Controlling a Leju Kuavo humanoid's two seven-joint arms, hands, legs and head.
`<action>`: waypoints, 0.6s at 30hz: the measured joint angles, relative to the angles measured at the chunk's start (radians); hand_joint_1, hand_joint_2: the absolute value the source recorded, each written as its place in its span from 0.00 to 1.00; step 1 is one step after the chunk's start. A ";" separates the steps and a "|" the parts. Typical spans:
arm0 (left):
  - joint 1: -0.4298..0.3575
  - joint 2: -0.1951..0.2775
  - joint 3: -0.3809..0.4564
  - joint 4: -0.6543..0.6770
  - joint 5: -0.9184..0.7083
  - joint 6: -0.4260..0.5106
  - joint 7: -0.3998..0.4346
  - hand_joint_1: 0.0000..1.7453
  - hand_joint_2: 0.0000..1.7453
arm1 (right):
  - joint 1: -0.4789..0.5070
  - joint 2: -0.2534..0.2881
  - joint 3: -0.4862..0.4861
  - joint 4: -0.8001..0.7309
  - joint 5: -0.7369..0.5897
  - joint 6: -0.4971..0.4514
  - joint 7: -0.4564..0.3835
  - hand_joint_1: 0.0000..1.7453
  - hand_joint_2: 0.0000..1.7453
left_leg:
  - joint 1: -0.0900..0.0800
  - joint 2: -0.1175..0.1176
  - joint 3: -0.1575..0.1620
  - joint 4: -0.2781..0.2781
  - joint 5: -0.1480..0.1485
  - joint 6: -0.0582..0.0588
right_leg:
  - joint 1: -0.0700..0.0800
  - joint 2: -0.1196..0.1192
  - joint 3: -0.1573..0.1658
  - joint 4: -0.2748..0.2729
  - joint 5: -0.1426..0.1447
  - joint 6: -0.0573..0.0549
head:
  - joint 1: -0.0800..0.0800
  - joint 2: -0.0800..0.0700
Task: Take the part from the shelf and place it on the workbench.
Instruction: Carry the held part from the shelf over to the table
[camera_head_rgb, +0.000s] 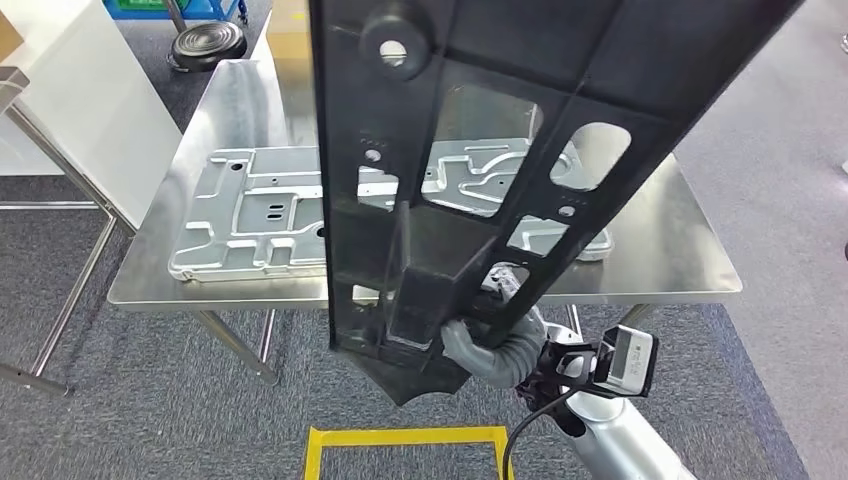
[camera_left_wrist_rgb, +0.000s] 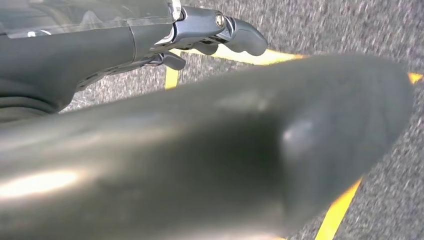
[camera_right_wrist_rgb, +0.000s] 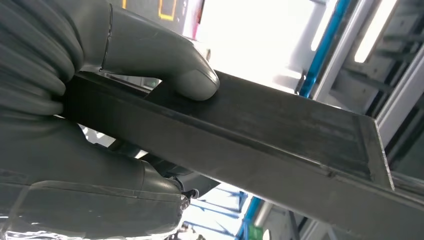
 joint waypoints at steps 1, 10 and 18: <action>0.001 0.001 0.000 0.000 0.000 0.000 -0.001 0.00 0.00 | 0.003 -0.001 -0.006 0.000 0.003 -0.008 -0.009 1.00 1.00 | 0.002 0.000 0.002 -0.004 -0.003 0.005 | 0.000 0.000 0.001 -0.002 -0.002 0.005 | 0.000 0.000; 0.004 0.009 0.000 0.000 -0.008 -0.008 -0.006 0.00 0.00 | 0.061 -0.025 -0.068 -0.063 0.023 -0.036 -0.078 1.00 1.00 | 0.011 -0.001 0.058 -0.021 -0.040 0.021 | -0.021 -0.004 -0.175 0.244 -0.032 0.038 | 0.006 0.000; -0.001 0.015 0.000 0.000 -0.009 -0.006 -0.005 0.00 0.00 | 0.089 -0.026 -0.091 -0.123 -0.016 0.018 -0.082 1.00 1.00 | 0.007 0.009 0.092 -0.004 -0.097 -0.023 | -0.016 -0.004 -0.083 0.015 0.061 -0.002 | 0.002 0.000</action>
